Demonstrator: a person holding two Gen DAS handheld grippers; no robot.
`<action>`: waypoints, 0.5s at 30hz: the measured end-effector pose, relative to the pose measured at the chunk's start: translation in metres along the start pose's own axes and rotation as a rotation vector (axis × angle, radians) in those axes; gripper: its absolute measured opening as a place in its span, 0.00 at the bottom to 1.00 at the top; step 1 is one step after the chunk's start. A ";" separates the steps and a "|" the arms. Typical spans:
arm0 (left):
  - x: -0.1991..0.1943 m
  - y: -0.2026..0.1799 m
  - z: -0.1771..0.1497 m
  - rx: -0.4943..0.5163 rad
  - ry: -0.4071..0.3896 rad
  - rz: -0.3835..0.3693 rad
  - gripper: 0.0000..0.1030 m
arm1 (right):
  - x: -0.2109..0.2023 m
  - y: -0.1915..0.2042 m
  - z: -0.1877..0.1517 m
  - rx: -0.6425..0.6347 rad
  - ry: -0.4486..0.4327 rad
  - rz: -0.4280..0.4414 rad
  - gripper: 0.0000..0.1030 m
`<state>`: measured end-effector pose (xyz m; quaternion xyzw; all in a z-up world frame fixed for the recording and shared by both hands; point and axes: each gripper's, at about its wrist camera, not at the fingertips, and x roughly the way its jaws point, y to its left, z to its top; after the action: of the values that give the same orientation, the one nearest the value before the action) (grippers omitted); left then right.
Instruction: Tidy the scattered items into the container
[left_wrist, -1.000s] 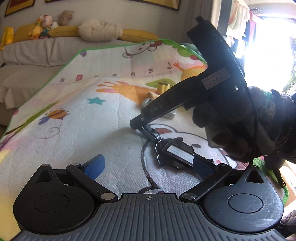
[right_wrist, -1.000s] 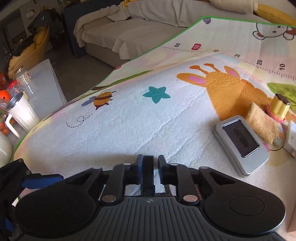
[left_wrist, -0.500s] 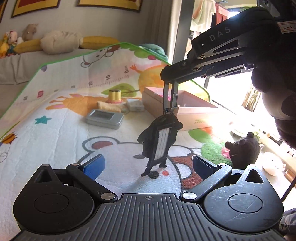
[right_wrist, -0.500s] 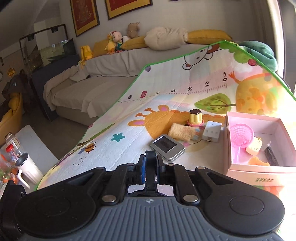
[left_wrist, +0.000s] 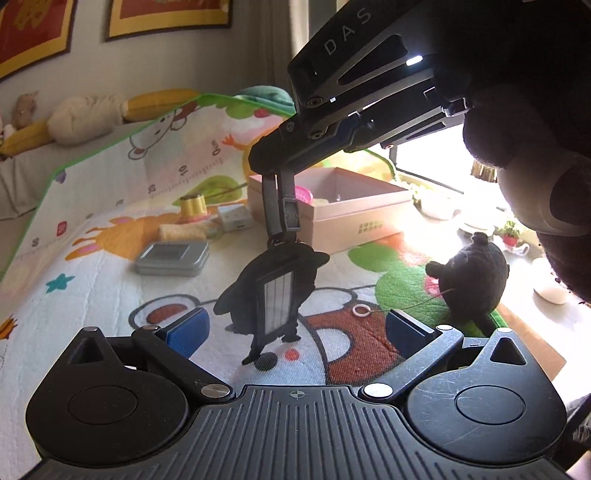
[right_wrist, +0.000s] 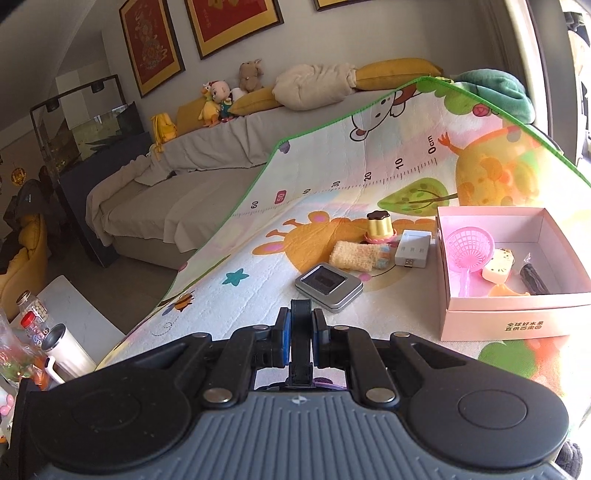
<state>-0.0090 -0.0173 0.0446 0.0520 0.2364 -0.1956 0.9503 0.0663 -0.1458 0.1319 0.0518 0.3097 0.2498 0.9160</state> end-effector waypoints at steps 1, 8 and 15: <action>0.005 -0.001 0.002 0.006 0.000 0.001 1.00 | 0.000 0.000 0.000 0.001 -0.001 0.002 0.10; 0.045 0.002 0.014 0.047 0.013 -0.006 1.00 | 0.007 -0.006 0.004 0.007 -0.006 0.005 0.10; 0.063 0.019 0.016 -0.052 0.033 0.086 1.00 | 0.013 -0.018 0.008 0.035 -0.026 -0.002 0.10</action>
<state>0.0562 -0.0252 0.0289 0.0408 0.2544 -0.1477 0.9549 0.0880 -0.1546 0.1269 0.0707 0.3023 0.2427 0.9191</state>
